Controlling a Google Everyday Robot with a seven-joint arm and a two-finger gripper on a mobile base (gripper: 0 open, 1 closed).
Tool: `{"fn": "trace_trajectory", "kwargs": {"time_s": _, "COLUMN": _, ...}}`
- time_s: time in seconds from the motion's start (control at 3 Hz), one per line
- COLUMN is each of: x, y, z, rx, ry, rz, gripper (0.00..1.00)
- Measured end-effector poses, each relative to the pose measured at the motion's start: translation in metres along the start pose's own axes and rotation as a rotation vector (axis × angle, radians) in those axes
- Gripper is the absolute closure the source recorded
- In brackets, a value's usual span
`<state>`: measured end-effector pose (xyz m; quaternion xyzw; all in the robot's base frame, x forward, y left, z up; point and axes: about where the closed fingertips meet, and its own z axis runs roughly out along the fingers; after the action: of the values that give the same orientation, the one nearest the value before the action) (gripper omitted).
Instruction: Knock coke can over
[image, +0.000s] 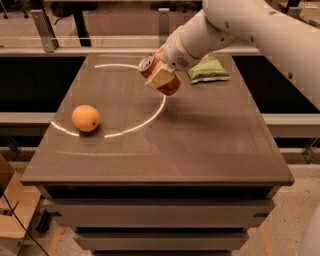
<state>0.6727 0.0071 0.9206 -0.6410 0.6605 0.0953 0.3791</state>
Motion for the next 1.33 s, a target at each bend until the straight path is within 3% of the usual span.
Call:
{"fn": "trace_trajectory", "kwargs": {"time_s": 0.33, "x": 0.019, "y": 0.012, "z": 0.007, "rx": -0.047, "ry": 0.201, "rz": -0.113, "gripper": 0.6}}
{"fn": "trace_trajectory", "kwargs": {"time_s": 0.67, "x": 0.036, "y": 0.021, "z": 0.013, "rx": -0.087, "ry": 0.338, "rz": -0.194, "gripper": 0.36}}
{"fn": "trace_trajectory", "kwargs": {"time_s": 1.0, "x": 0.041, "y": 0.028, "z": 0.014, "rx": -0.111, "ry": 0.395, "rz": -0.239, "gripper": 0.13}}
{"fn": "trace_trajectory", "kwargs": {"time_s": 1.33, "x": 0.041, "y": 0.029, "z": 0.014, "rx": -0.112, "ry": 0.396, "rz": -0.239, "gripper": 0.0}}
